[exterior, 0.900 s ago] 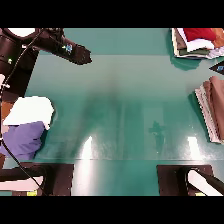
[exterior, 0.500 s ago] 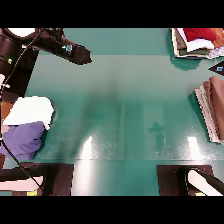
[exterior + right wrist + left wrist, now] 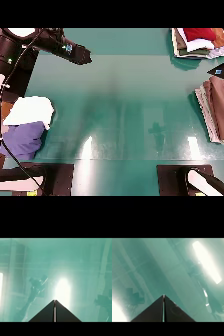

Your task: Fold the shirts.

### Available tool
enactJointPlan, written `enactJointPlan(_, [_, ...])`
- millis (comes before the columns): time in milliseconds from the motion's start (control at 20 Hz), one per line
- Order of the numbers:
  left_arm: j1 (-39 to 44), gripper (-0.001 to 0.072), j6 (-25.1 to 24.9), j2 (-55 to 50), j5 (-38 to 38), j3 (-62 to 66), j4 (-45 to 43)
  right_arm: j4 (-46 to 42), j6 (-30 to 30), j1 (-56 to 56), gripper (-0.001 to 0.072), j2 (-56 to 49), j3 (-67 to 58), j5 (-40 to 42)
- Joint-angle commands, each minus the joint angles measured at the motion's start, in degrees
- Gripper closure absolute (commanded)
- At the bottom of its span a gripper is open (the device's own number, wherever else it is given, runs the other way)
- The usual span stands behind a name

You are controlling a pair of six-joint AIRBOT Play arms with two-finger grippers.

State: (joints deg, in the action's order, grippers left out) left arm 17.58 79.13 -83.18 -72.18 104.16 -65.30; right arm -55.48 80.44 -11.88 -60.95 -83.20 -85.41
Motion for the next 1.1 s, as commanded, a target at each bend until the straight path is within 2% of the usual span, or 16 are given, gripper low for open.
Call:
enactJointPlan(0, [-0.24, 0.0683, -0.02, 0.04, 1.16, 0.02, 0.31, 0.0, 0.0, 0.02, 0.0696, 0.04, -0.07, -1.81])
enactJointPlan(150, [-5.31, 0.0684, -0.04, 2.08, -4.5, -0.13, -1.64, -0.02, 0.0, 0.02, 0.0695, 0.04, -0.07, -1.84])
enactJointPlan(300, [-15.67, 0.0684, 0.39, 7.28, -7.19, -3.28, -3.58, -0.02, 0.0, 0.02, 0.0696, 0.07, -0.07, -2.58])
enactJointPlan(550, [-34.82, 0.0683, 0.35, 16.48, -6.4, -21.57, -5.64, -0.04, 0.0, -0.02, 0.0696, 0.02, -0.07, -2.58])
enactJointPlan(700, [-41.57, 0.0678, 0.33, 17.2, -5.07, -31.26, -7.32, -0.02, 0.0, -0.02, 0.0696, 0.02, -0.07, -1.97])
enactJointPlan(750, [-42.42, 0.0455, 0.35, 17.16, -3.52, -34.16, -7.69, -0.02, -0.02, 0.0, 0.0696, 0.02, -0.07, -1.97])
enactJointPlan(800, [-42.62, 0.0073, 0.37, 17.11, -1.38, -37.2, -8.41, -0.02, 0.0, 0.0, 0.0695, 0.02, -0.07, -1.88])
enactJointPlan(850, [-42.6, -0.0007, 0.35, 17.11, 1.01, -40.17, -8.92, -0.02, 0.0, -0.02, 0.0695, 0.02, -0.07, -1.62])
enactJointPlan(1050, [-42.6, -0.0007, 0.35, 16.98, 10.34, -50.29, -11.82, -0.02, 0.0, 0.0, 0.0696, 0.02, -0.07, -1.55])
